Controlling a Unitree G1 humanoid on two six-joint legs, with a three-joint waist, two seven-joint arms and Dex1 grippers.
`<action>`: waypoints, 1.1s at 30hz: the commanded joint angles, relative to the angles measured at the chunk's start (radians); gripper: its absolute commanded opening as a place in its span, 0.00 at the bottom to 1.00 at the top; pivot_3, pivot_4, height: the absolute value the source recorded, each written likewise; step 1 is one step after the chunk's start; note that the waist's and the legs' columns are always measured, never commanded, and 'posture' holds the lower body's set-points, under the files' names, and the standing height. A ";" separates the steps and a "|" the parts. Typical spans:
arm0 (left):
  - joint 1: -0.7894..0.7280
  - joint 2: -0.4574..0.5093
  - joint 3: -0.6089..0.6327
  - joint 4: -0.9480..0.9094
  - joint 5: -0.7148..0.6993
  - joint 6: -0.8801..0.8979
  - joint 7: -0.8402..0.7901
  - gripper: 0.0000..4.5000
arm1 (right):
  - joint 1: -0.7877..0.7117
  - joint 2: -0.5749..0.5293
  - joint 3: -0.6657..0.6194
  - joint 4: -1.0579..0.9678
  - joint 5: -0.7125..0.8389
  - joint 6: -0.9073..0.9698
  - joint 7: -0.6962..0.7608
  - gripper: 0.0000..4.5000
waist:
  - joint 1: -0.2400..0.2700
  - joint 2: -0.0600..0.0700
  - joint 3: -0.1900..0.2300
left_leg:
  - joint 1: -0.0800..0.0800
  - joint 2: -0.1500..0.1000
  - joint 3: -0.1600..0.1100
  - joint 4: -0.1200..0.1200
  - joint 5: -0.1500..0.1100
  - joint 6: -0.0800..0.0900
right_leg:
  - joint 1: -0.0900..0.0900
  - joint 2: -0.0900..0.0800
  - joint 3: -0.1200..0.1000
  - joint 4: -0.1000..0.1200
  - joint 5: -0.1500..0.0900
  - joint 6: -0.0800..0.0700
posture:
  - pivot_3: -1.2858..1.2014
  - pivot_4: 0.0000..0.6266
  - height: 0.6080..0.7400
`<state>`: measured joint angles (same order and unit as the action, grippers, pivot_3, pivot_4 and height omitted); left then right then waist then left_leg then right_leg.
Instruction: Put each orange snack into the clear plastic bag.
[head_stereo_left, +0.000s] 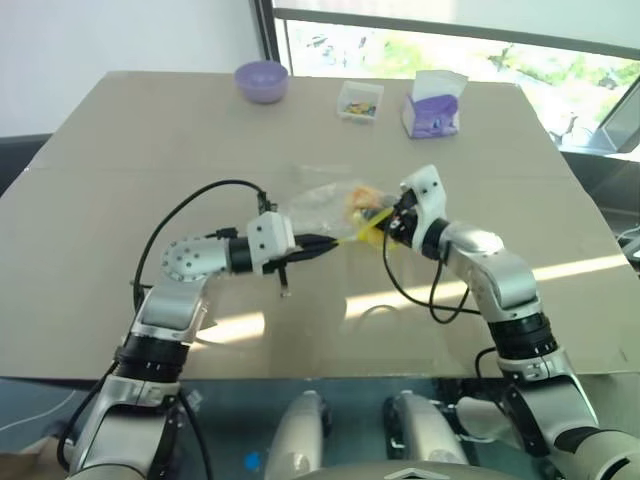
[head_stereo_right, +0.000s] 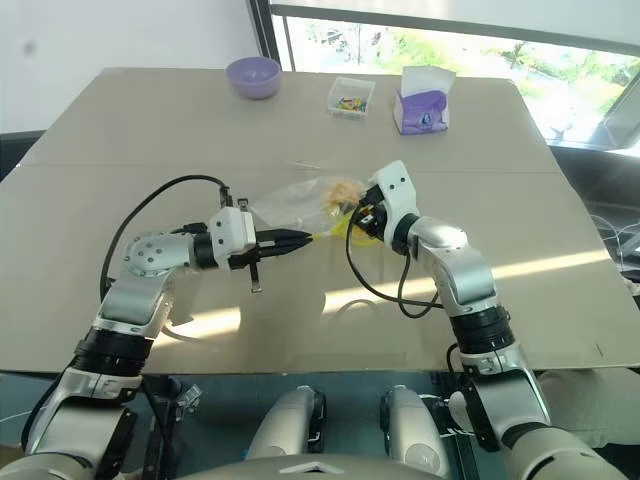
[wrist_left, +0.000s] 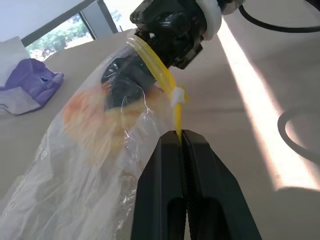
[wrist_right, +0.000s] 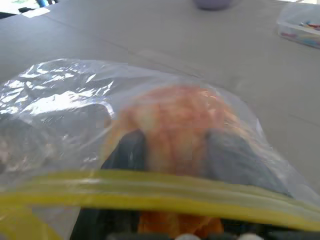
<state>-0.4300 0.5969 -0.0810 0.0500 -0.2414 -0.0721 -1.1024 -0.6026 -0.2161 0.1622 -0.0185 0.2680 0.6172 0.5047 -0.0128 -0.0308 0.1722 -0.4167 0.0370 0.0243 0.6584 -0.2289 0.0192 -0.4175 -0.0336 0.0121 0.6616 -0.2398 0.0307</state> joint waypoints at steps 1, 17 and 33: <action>-0.036 -0.008 0.033 -0.009 -0.016 0.037 0.048 0.00 | 0.000 -0.007 -0.006 -0.049 -0.028 -0.042 -0.015 0.86 | 0.000 0.000 0.000 | 0.000 0.000 0.000 0.000 0.000 0.000 | 0.000 0.000 0.000 0.000 0.000 0.000 | 0.52 0.24 0.95; -0.133 -0.041 0.096 0.059 -0.057 0.225 0.164 0.00 | 0.178 -0.327 0.069 -0.193 -0.361 -0.457 0.055 0.96 | -0.001 0.000 0.000 | 0.000 0.000 0.000 0.000 0.000 0.000 | 0.000 0.001 0.000 0.000 0.000 0.000 | 0.52 0.24 0.95; -0.113 -0.024 0.101 -0.018 -0.091 0.281 0.159 0.00 | 0.050 -0.195 0.099 0.144 -0.546 -0.629 -0.120 0.96 | 0.000 0.000 0.000 | 0.000 0.000 0.001 0.001 0.000 0.000 | 0.000 0.001 0.002 0.000 0.000 0.000 | 0.52 0.24 0.95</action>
<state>-0.5440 0.5595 -0.0068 0.0821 -0.3175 0.2109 -0.9428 -0.5287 -0.4166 0.3114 0.1507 -0.3150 0.0100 0.3923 -0.0130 -0.0312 0.1724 -0.4163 0.0369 0.0255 0.6590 -0.2289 0.0191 -0.4177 -0.0329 0.0135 0.6618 -0.2398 0.0308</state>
